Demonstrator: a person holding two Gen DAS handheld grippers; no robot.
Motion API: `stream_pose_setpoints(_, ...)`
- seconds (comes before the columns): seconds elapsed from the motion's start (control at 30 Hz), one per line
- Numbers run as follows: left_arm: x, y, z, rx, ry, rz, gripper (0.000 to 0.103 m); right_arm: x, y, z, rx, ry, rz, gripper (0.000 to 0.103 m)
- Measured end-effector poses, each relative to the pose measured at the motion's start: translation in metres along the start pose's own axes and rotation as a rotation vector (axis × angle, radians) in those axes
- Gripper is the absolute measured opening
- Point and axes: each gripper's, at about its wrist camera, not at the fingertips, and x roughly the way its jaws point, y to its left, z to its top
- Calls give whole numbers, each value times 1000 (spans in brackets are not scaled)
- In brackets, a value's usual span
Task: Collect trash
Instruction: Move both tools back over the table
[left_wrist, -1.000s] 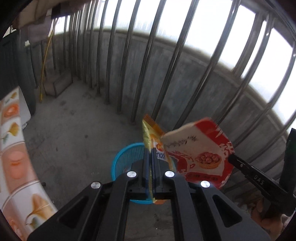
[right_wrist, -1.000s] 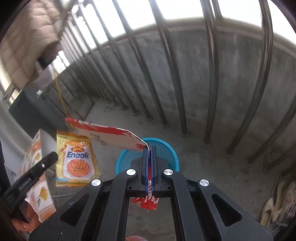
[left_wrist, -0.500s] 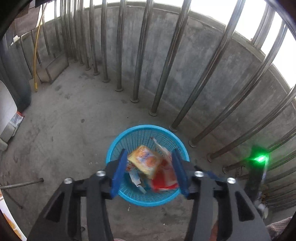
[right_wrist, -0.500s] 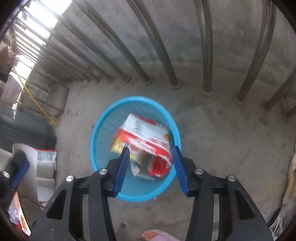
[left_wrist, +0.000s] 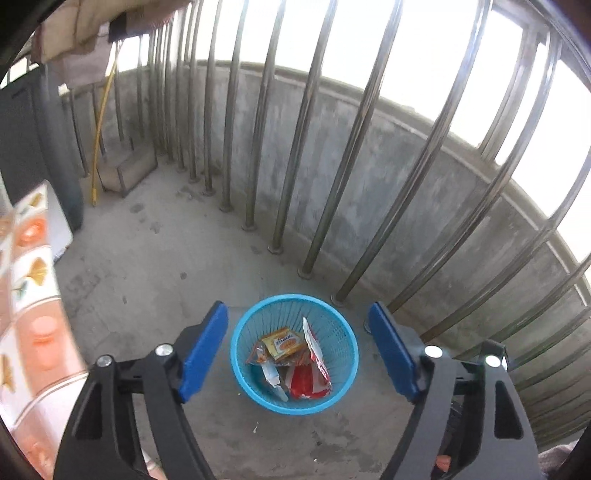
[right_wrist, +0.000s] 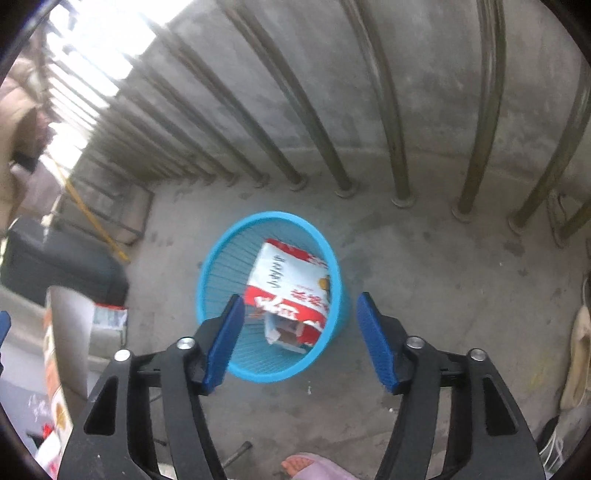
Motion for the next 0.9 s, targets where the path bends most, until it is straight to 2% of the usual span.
stream_pose_setpoints(0.3, -93, 17, -36, 66, -65, 23, 87, -51, 44, -1, -185, -46, 124, 68)
stream_pose_setpoints(0.7, -223, 81, -103, 37, -205, 52, 88, -87, 127, -30, -431, -23, 284, 71)
stream_pose_setpoints(0.9, -279, 128, -152, -30, -283, 115, 88, -104, 177, -55, -581, -5, 361, 71)
